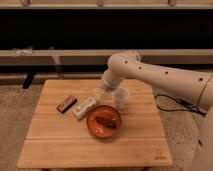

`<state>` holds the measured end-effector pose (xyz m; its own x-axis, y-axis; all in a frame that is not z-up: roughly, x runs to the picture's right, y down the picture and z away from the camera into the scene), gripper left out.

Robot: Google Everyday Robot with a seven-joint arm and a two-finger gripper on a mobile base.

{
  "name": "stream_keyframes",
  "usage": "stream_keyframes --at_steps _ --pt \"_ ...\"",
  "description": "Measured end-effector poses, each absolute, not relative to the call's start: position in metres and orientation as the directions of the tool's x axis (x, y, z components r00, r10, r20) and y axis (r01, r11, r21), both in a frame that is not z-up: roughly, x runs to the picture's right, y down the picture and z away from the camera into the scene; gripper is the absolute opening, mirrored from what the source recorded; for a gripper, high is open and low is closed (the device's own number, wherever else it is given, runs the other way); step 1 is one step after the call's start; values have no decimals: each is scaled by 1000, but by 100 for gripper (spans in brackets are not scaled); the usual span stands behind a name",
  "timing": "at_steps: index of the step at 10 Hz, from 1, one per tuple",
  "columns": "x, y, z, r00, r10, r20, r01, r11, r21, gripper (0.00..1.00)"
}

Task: Place the white sponge in the ceramic cup

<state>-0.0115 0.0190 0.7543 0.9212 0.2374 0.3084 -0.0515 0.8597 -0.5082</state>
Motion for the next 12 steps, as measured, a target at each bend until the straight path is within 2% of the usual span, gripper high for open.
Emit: stream_keyframes --at_steps 3,7,8,12 --pt "12 12 782 903 317 290 -130 845 -519 5" --pt "33 5 784 880 392 270 -224 842 -491 5" --pt "37 5 785 875 410 256 -250 837 -487 10" --pt "58 8 792 851 494 178 -382 815 -435 51"
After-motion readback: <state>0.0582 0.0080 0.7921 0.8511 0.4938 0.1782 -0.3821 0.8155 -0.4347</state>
